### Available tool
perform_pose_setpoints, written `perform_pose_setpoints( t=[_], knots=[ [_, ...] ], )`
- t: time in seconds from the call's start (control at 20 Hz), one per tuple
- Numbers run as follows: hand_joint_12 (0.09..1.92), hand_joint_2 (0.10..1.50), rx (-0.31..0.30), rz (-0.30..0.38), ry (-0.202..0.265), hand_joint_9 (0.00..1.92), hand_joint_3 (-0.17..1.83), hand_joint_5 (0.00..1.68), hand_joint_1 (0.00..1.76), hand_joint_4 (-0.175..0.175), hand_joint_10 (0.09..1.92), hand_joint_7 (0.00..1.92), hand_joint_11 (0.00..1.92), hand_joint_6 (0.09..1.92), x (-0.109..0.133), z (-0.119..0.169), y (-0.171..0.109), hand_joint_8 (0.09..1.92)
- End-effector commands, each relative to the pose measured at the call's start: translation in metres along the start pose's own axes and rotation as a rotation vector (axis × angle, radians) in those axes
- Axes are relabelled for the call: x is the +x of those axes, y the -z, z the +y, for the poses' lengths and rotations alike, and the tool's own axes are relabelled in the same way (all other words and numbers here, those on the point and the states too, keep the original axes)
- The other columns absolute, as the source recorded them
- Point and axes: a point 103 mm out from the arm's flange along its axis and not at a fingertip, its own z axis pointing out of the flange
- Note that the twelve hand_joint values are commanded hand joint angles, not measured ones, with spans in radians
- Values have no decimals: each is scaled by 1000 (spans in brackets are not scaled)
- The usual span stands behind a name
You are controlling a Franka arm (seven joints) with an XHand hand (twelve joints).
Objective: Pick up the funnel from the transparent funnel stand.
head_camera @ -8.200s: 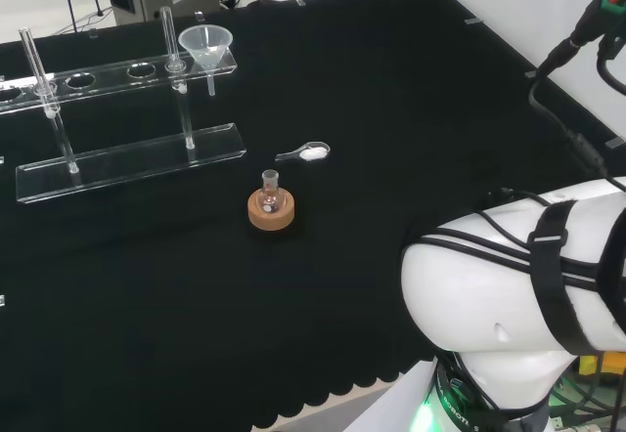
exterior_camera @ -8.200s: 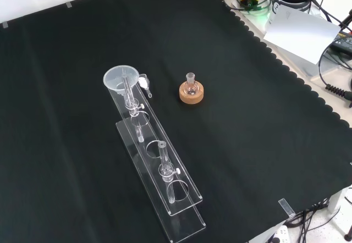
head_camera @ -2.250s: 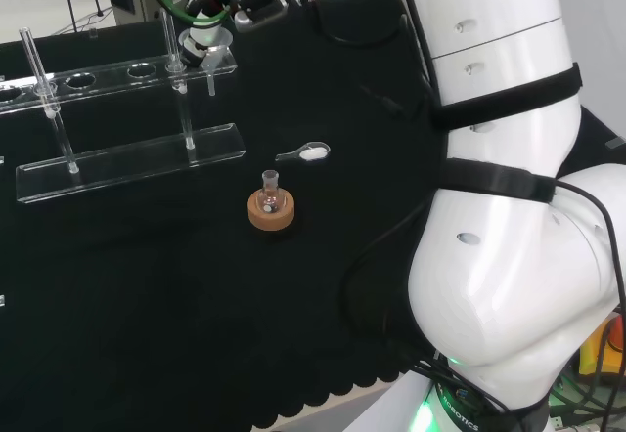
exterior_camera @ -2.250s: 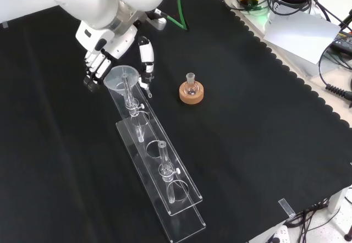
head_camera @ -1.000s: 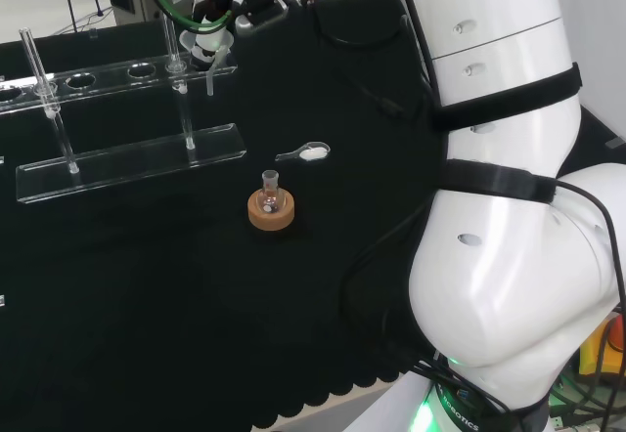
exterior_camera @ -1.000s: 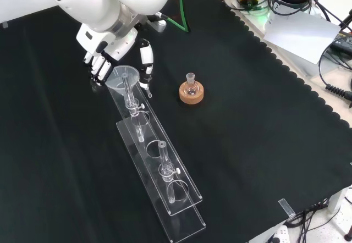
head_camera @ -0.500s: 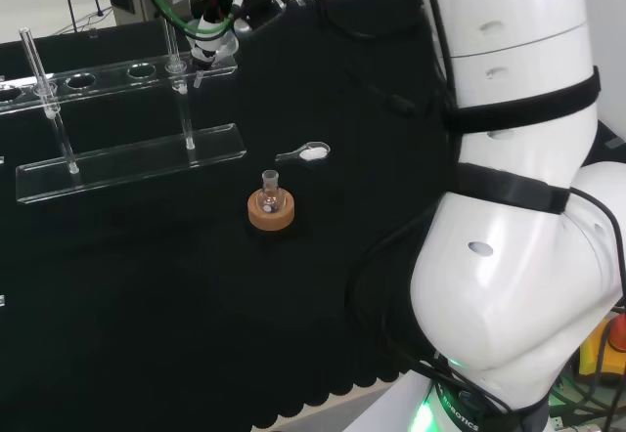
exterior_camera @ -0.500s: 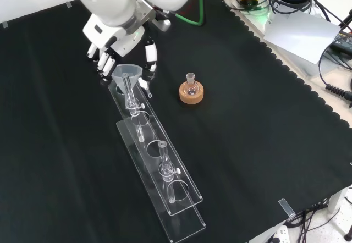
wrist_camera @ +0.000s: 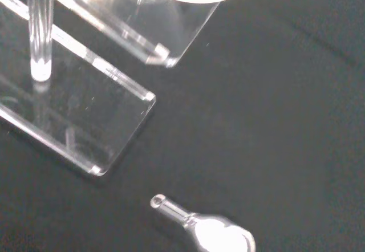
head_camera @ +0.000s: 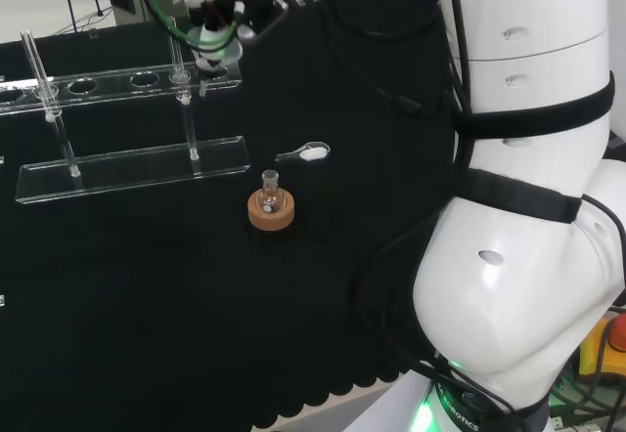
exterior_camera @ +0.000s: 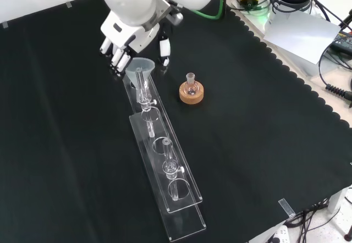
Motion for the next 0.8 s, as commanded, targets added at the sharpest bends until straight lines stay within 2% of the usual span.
perform_pose_setpoints(
  t=[0.05,0.4,0.5,0.8],
  knots=[
    [1351,722,-85,-107,-94,1030,655,701,795,-9,402,755,456,754,-31,-51,94,594],
    [1354,720,-54,-128,-129,1048,657,698,795,-9,407,755,453,761,-33,-82,108,599],
    [1354,720,-26,-138,-146,1050,659,697,796,-9,408,755,455,763,-32,-90,108,600],
    [1349,717,2,-137,-165,1060,662,695,797,-7,409,753,464,771,-23,-121,101,603]
  ],
)
